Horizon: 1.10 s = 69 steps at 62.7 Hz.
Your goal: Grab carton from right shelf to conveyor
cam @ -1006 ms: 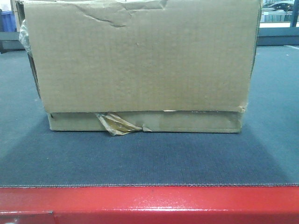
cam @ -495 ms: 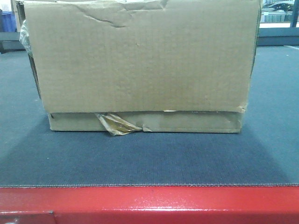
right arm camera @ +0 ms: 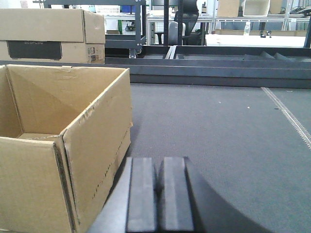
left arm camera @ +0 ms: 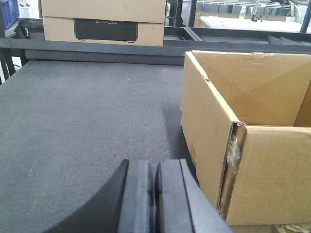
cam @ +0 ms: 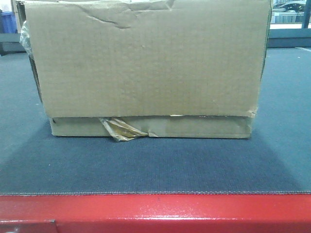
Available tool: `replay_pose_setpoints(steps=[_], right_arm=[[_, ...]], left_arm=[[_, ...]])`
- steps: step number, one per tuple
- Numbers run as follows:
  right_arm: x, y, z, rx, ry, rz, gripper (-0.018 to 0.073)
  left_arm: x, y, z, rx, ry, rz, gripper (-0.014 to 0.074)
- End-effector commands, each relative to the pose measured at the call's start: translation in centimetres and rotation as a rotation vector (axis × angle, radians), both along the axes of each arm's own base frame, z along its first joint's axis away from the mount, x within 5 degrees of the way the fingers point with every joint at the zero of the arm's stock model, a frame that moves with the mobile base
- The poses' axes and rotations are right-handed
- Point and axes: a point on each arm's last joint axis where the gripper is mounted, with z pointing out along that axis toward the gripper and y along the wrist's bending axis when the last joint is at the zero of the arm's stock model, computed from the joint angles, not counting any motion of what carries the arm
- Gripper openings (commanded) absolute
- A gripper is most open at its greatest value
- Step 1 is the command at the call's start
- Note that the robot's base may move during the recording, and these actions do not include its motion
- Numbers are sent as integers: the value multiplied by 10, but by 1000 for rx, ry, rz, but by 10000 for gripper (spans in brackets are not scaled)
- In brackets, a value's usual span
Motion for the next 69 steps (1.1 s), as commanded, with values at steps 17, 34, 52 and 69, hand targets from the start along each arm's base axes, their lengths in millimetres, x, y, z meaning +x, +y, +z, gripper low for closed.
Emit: replay_pose_setpoints(steps=[17, 34, 52, 69], right_arm=[[-1, 0, 2, -1, -30, -4, -69], [-1, 0, 2, -1, -30, -4, -69], [-1, 0, 2, -1, -30, -4, -69], [-1, 0, 2, -1, -35, -3, -69]], left_arm=[[0, -2, -1, -55, -13, -13, 13], [-15, 6, -28, 16, -137, 87, 13], [-21, 5, -104, -19, -248, 89, 13], [-21, 5, -118, -27, -102, 98, 13]])
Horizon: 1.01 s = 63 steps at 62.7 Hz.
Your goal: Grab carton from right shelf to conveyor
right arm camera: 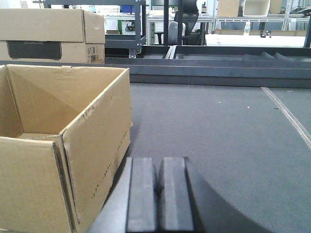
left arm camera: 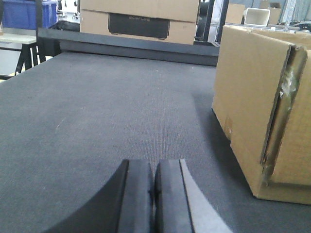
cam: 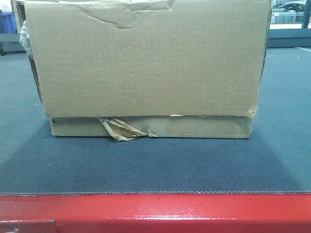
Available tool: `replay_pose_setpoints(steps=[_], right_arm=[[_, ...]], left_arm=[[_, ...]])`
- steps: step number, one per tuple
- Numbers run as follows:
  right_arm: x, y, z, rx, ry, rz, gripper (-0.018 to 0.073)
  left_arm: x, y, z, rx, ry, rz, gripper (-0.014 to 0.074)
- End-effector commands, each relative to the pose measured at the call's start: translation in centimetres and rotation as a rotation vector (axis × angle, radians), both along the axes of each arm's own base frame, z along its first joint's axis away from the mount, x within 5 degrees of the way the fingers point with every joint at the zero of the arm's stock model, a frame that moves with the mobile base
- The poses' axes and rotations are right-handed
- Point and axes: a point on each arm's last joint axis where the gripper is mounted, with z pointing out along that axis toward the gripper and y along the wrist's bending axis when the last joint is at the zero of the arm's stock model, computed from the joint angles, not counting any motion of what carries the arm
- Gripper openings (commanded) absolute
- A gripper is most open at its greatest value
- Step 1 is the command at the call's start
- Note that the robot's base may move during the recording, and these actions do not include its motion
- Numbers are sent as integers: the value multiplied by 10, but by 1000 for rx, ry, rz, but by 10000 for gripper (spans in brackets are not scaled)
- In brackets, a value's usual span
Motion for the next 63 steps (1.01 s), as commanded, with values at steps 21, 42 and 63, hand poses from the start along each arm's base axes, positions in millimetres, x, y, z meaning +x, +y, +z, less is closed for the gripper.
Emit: replay_pose_setpoints(steps=[21, 42, 63], right_arm=[[-1, 0, 3, 0, -36, -3, -69], [-1, 0, 3, 0, -36, -3, -69], [0, -3, -13, -88, -60, -60, -69]], left_arm=[[-1, 0, 2, 0, -16, 2, 13], [-1, 0, 2, 0, -16, 2, 13], [-1, 0, 2, 0, -16, 2, 13]])
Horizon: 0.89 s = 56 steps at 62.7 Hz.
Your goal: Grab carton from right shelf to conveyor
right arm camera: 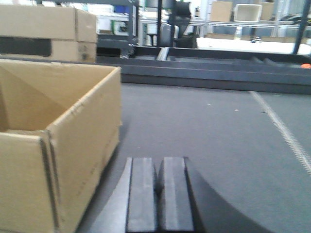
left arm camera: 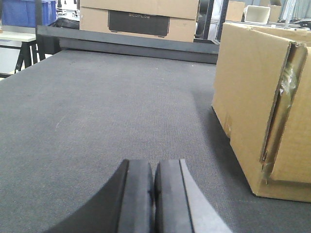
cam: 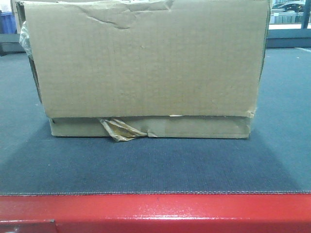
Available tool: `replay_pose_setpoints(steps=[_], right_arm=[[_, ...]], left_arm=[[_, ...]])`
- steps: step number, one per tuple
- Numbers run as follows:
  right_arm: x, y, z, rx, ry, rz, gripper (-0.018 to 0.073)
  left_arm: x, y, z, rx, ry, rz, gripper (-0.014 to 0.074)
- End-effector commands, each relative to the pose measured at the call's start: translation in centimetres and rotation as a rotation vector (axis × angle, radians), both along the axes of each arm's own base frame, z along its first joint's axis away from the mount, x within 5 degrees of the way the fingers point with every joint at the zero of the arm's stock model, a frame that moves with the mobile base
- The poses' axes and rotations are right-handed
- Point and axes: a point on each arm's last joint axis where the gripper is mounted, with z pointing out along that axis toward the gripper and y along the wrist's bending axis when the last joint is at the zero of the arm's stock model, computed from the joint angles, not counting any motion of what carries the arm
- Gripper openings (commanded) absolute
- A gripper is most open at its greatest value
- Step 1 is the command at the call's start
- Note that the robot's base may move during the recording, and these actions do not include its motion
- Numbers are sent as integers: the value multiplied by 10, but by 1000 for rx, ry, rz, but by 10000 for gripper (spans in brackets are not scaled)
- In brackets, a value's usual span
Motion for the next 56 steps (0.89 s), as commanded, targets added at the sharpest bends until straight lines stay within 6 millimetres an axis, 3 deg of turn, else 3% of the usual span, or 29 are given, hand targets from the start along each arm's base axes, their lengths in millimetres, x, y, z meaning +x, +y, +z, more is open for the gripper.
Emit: replay_pose_setpoints(steps=[1, 27, 31, 56], right_arm=[[0, 0, -8, -23, -49, -21, -69], [-4, -8, -108, 46, -47, -142, -69], [-4, -8, -103, 48, -101, -145, -69], [-4, -8, -107, 46, -58, -141, -69]], left_arm=[[-1, 0, 2, 0, -22, 2, 13], [-1, 0, 2, 0, -22, 2, 13], [-1, 0, 2, 0, -22, 2, 13], [-1, 0, 3, 1, -31, 2, 13]])
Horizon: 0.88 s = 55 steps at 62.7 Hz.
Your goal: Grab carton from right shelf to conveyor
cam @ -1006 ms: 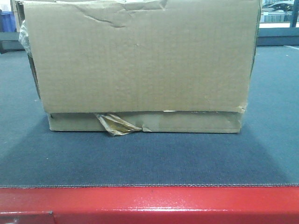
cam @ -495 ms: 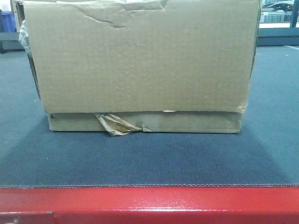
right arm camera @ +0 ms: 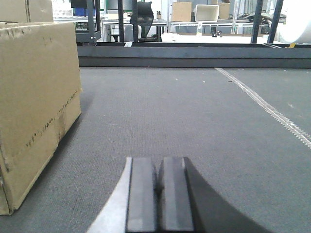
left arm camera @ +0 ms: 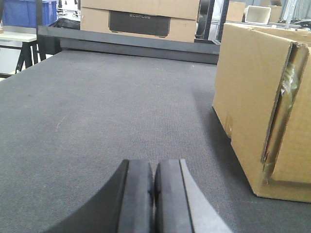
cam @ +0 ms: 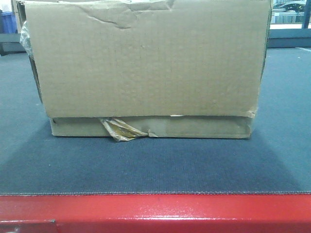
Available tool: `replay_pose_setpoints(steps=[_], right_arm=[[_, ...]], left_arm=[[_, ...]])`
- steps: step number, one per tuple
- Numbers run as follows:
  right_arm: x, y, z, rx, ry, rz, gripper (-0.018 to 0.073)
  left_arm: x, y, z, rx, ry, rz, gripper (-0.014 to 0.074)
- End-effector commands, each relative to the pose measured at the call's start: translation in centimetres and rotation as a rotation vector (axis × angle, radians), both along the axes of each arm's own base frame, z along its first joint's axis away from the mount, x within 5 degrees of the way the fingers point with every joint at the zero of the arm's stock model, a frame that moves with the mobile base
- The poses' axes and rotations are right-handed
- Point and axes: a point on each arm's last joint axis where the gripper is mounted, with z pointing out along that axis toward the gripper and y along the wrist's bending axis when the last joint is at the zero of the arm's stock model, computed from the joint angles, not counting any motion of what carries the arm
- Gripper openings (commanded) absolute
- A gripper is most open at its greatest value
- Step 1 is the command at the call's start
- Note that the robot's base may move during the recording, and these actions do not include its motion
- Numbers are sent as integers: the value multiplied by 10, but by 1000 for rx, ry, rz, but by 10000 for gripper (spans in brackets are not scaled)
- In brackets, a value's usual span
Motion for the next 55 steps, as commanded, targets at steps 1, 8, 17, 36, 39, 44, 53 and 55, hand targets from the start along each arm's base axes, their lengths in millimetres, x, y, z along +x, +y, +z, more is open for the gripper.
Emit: replay_pose_setpoints(steps=[1, 8, 17, 36, 39, 44, 53, 55], right_arm=[[0, -1, 2, -10, -29, -8, -69], [0, -1, 2, -10, -29, -8, -69], [0, -1, 2, -10, -29, -8, -69], [0, -1, 2, -10, -29, -8, -69], [0, -1, 2, -10, -29, -8, -69], [0, -1, 2, -10, -29, -8, -69], [0, -1, 2, -10, -29, -8, -69], [0, -1, 2, -10, -29, -8, -69]], left_arm=[[0, 0, 3, -1, -30, 2, 13], [0, 0, 3, -1, -30, 2, 13], [0, 0, 3, -1, -30, 2, 13], [0, 0, 3, -1, -30, 2, 13], [0, 0, 3, -1, -30, 2, 13], [0, 0, 3, -1, -30, 2, 13], [0, 0, 3, -1, -30, 2, 13], [0, 0, 3, -1, -30, 2, 13]])
